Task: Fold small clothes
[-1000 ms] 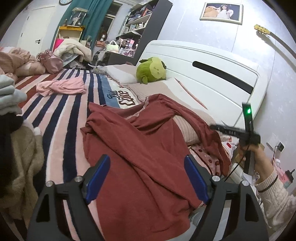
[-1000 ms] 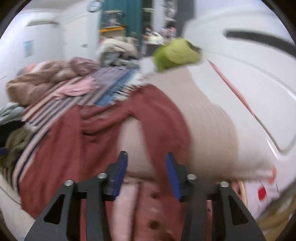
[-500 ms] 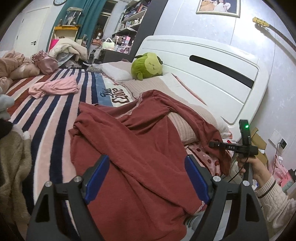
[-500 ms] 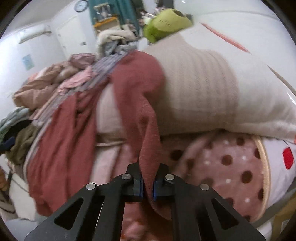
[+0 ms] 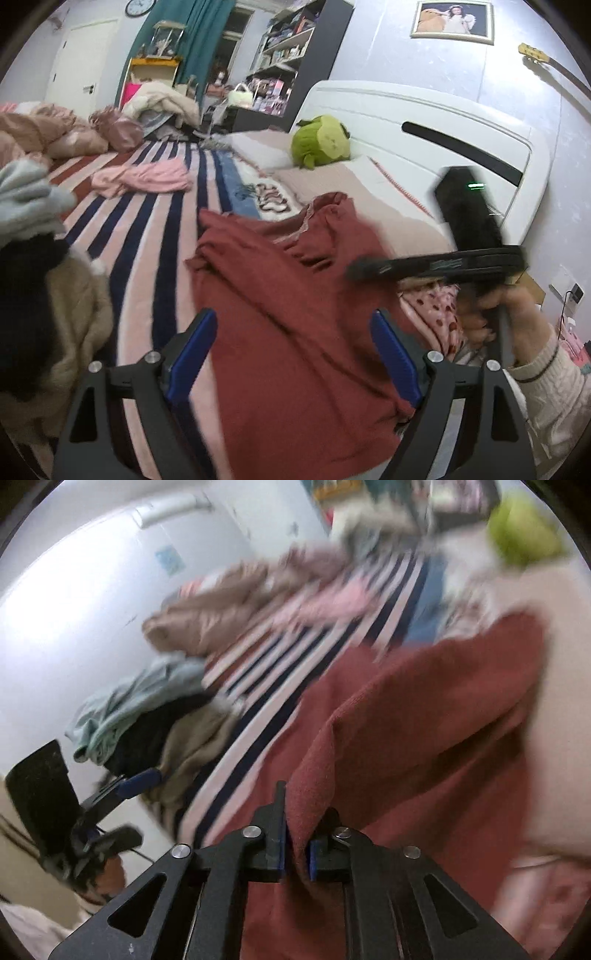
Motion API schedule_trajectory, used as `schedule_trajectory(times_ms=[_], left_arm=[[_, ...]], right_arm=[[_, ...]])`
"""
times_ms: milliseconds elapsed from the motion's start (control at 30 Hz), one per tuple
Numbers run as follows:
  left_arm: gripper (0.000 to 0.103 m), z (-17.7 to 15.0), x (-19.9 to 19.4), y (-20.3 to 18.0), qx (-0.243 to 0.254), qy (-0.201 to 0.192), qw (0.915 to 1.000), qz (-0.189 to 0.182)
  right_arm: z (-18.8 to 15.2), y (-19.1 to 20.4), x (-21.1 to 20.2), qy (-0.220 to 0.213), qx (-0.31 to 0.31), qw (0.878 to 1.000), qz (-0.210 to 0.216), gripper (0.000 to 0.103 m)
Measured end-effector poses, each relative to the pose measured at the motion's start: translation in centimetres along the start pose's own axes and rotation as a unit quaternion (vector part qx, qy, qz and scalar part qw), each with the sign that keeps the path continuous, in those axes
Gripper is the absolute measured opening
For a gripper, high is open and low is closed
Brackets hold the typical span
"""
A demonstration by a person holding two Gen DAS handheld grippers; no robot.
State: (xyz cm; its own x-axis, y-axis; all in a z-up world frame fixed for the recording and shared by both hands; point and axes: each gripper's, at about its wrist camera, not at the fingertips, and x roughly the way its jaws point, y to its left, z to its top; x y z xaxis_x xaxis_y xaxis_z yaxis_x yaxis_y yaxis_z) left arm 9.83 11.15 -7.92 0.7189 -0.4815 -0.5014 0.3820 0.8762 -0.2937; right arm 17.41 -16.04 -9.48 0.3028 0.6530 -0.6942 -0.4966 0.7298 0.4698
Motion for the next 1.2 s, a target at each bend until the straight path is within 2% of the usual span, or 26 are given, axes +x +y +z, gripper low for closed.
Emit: schedule_trajectory(times_ms=[33,67,100,133,233,300,333,400,600,667,700,733,767,933,1067,1200], left_arm=[[0.083,-0.4,-0.1,0.5,-0.003,0.007,1.0000,0.003],[0.083,-0.7,-0.1,0.8,-0.005,0.013,0.9999,0.006],[0.083,-1.0,-0.1,1.0,-0.006,0.019,0.9998,0.008],[0.083,-1.3,-0.1,1.2,-0.008,0.025,0.9996,0.008],[0.083,-1.8,0.5,1.0,-0.005,0.039,0.9992,-0.006],[0.083,-2.0,1.1,0.3,-0.002,0.044,0.9989,-0.016],[0.083,-2.1,1.4,-0.1,0.000,0.046,0.9987,-0.020],[0.083,-2.1,2.0,-1.0,0.002,0.047,0.9986,-0.026],[0.083,-1.8,2.7,-2.5,-0.005,0.047,0.9985,-0.029],[0.083,-1.8,2.7,-2.7,-0.004,0.049,0.9986,-0.022],[0.083,-1.7,2.7,-2.8,-0.004,0.049,0.9986,-0.019],[0.083,-1.7,2.6,-2.8,-0.005,0.050,0.9986,-0.016],[0.083,-1.7,2.5,-2.8,-0.005,0.049,0.9987,-0.013],[0.083,-1.6,1.9,-2.1,-0.011,0.043,0.9990,-0.003],[0.083,-1.8,1.5,-1.1,-0.020,0.037,0.9991,0.003],[0.083,-1.6,-0.3,1.0,-0.028,0.021,0.9989,0.031]], right_arm=[[-0.2,-0.3,2.2,0.031,0.018,0.999,0.016,0.030],[-0.3,-0.6,3.2,0.040,0.027,0.999,0.021,0.036],[-0.4,-0.6,3.8,0.043,0.031,0.998,0.022,0.038],[-0.6,-0.7,3.5,0.038,0.031,0.999,0.021,0.039],[-1.1,-0.4,0.3,-0.005,0.014,1.000,0.001,0.051],[-1.8,-0.6,-2.3,-0.022,-0.005,0.999,-0.037,0.057],[-2.6,-1.1,-3.6,-0.025,-0.013,0.997,-0.071,0.057],[-4.2,-2.0,-4.7,-0.017,-0.014,0.994,-0.107,0.057],[-8.8,-5.6,-3.6,0.015,0.032,0.996,-0.082,0.057],[-9.2,-5.4,-2.7,0.011,0.019,0.997,-0.075,0.052],[-9.2,-5.0,-2.3,0.003,0.005,0.997,-0.083,0.036],[-9.1,-4.6,-2.0,-0.007,-0.011,0.994,-0.106,0.024],[-9.1,-4.4,-2.0,-0.011,-0.020,0.993,-0.119,0.005],[-8.4,-2.5,-2.4,-0.043,-0.059,0.989,-0.127,0.002],[-7.7,-0.5,-2.4,-0.042,-0.070,0.995,-0.054,0.001],[-6.5,3.7,-0.4,-0.017,-0.112,0.994,0.001,0.001]])
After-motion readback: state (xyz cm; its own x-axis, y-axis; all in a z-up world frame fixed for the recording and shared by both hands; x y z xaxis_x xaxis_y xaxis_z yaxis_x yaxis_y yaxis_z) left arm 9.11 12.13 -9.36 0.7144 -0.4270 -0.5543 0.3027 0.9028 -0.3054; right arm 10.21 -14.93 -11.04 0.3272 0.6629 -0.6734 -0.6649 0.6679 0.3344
